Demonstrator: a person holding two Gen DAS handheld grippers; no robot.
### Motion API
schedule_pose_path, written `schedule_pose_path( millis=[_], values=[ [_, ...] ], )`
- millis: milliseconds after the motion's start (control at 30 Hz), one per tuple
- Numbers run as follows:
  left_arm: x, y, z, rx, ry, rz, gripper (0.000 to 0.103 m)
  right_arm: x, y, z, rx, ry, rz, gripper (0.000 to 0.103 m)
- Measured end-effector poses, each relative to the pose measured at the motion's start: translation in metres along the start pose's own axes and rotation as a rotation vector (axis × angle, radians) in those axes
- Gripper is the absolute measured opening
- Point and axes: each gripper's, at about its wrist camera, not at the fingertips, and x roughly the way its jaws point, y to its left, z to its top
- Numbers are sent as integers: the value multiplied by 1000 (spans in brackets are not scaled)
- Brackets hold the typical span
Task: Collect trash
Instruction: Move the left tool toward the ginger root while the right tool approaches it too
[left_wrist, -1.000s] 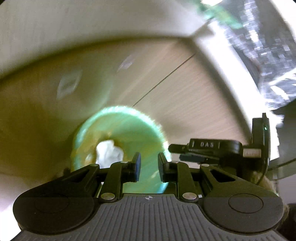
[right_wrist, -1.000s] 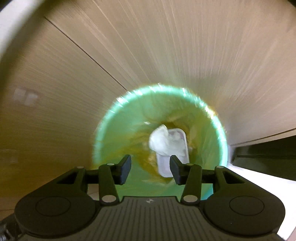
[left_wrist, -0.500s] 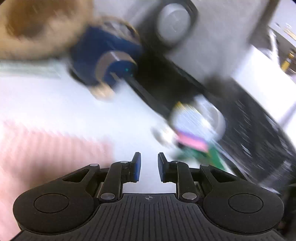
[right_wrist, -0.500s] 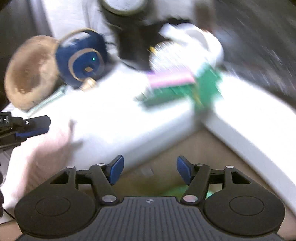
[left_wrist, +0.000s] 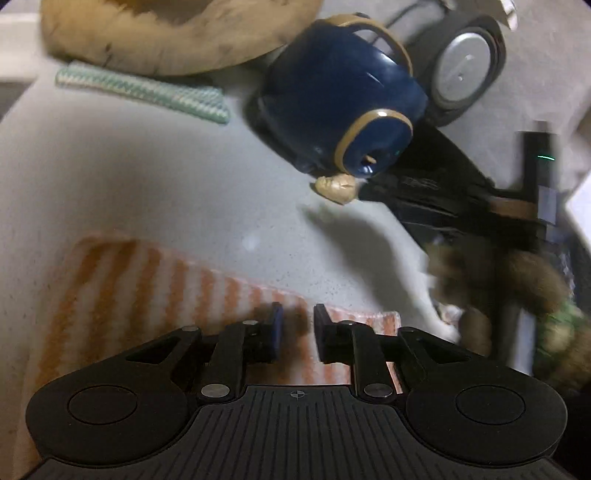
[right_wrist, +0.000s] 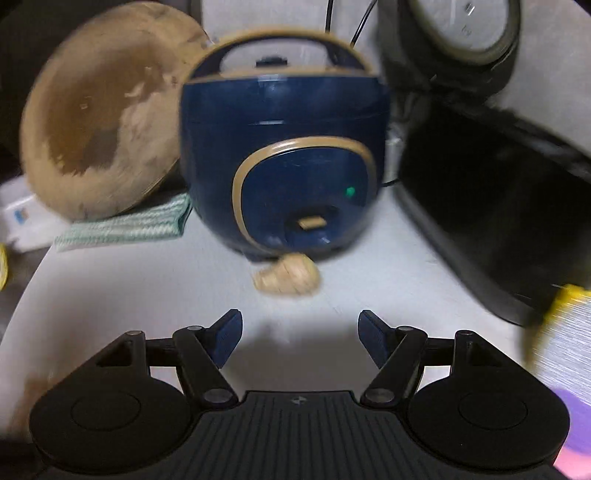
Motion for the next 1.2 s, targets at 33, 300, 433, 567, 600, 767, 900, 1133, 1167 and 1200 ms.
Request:
schedule_pose_path(
  millis=[33,300,433,567,600,767,900,1133,1167,1200],
  values=[
    [0,3,2,-7,3,-15,19,14,3,2,4,8,-6,70],
    [4,11,6,16,26,-79,20,77,-3,13,83,66,16,67],
    [6,13,9,13,32,-89,18,64,-3,12,73,104,44,43],
    [7,9,8,42,31,-79,18,29,-9,-9,103,171,88,1],
    [7,8,8,48,31,-74,18,16,-10,-18,105,177,92,1],
    [3,-7,3,112,15,-9,18,-39,-11,-56,0,150,58,3],
    [-9,-13,8,68,8,31,18,-45,-8,-52,-114,75,6,55],
    [-24,-21,30,84,63,221,18,4,21,-2,-52,19,113,66],
    [-27,-22,30,93,62,237,18,17,22,6,-14,34,121,66],
    [-31,-23,29,103,61,252,18,33,24,12,25,58,124,66]
  ],
)
